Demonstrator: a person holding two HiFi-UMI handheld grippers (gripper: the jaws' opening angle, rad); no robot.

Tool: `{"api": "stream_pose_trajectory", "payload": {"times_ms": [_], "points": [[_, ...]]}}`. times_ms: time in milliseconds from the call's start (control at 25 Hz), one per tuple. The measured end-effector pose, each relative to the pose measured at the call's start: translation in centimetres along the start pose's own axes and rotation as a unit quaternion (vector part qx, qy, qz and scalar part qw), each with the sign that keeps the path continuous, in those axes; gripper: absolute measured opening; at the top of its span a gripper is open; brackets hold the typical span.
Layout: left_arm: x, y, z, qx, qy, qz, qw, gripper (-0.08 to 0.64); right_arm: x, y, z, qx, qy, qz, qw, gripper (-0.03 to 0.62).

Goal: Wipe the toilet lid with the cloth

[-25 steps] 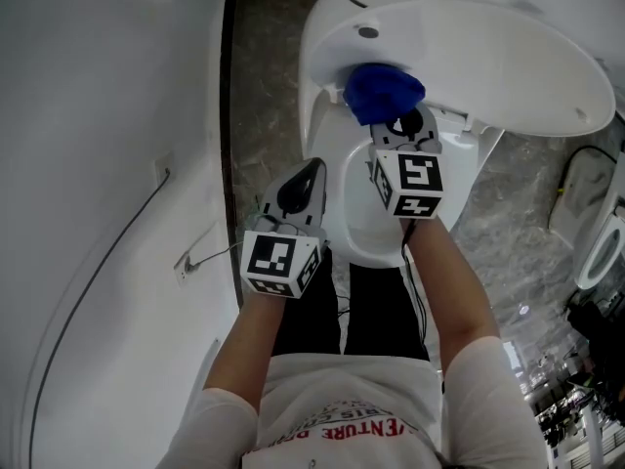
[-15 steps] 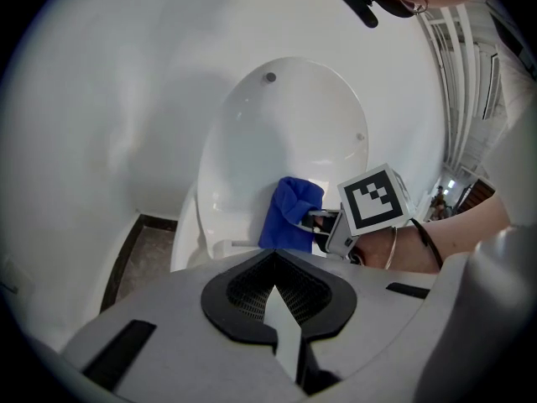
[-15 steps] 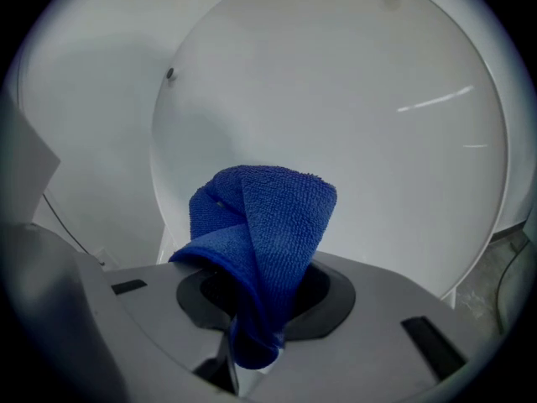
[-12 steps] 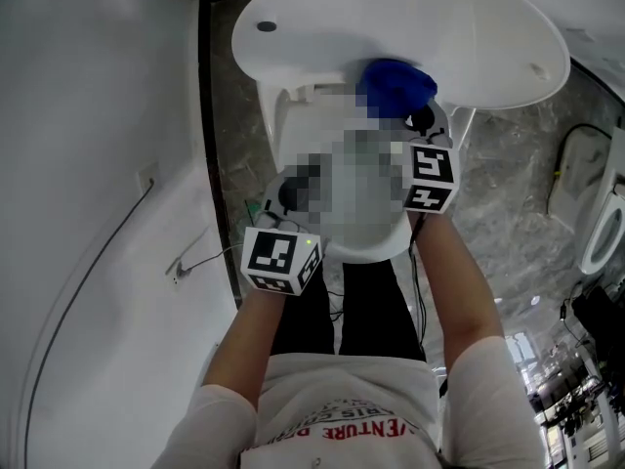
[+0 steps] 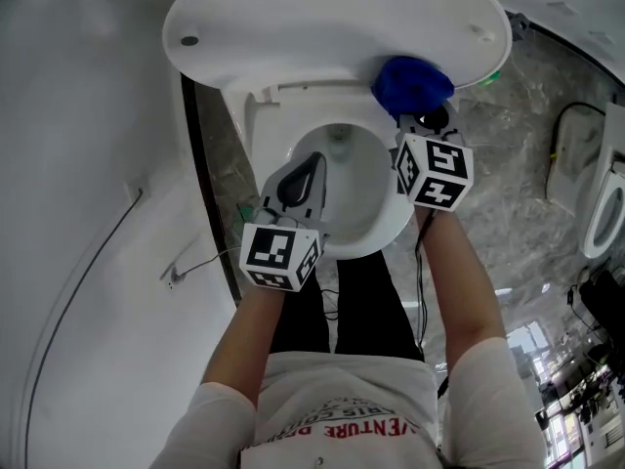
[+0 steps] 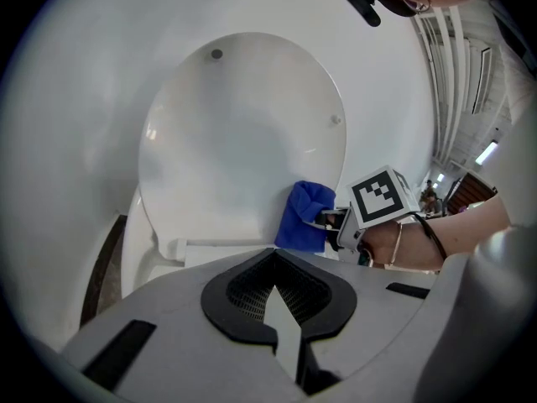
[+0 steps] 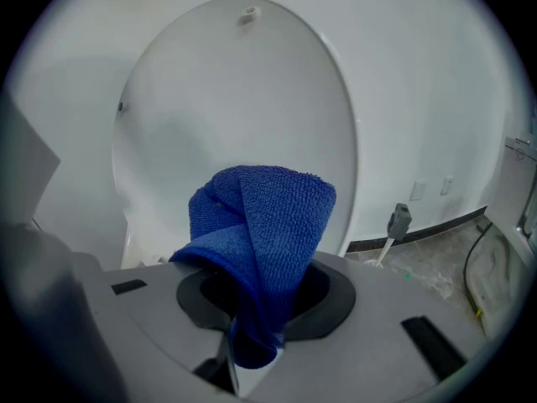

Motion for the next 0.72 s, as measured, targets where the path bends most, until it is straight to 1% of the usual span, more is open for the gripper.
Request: {"api": "stream_pose_trajectory", "payload": {"times_ms": [160,360,520,640,720], "points": [[1.9,0.7,-0.6,0.0,0.003,-0.003,1.0,0.006,2.5,-1.3,-0.6,-0.007,-0.018,-0.018,1.0,0.087],[4.6,1.1,-1.3,-0.001,0.009,-0.014,0.9999,0.006,4.6,-3.1,-1.5,-0.016,-0.012,-0.029,0.999,0.087],[6.3,0.7,-1.7,0.002,0.008,-0.017,0.9998,0.006,5.3,-4.8,-2.3,-0.027,0.019,-0.02,0.999,0.087],[7.2,-0.3,-1.8,0.003,0.003,-0.013,0.9999,0.006,5.4,-6.7,-2.0,-0.031,0.014,-0.019,0.999,0.087],[7.7,-1.1,-1.2,0.009,-0.002,-0.01,0.9999,0.006,5.2,-8.1,-1.2,-0.029,0.012,-0.016,0.999,0.087]]}}
Point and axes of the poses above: the fingertips, and each gripper's own axes: y forward along the fingers, x to its right, z out of its top, the point moved 2 cm from there along -y, backward along the fingers, and after that the axes turned 15 degrees about -y, right-handed, at the moved point
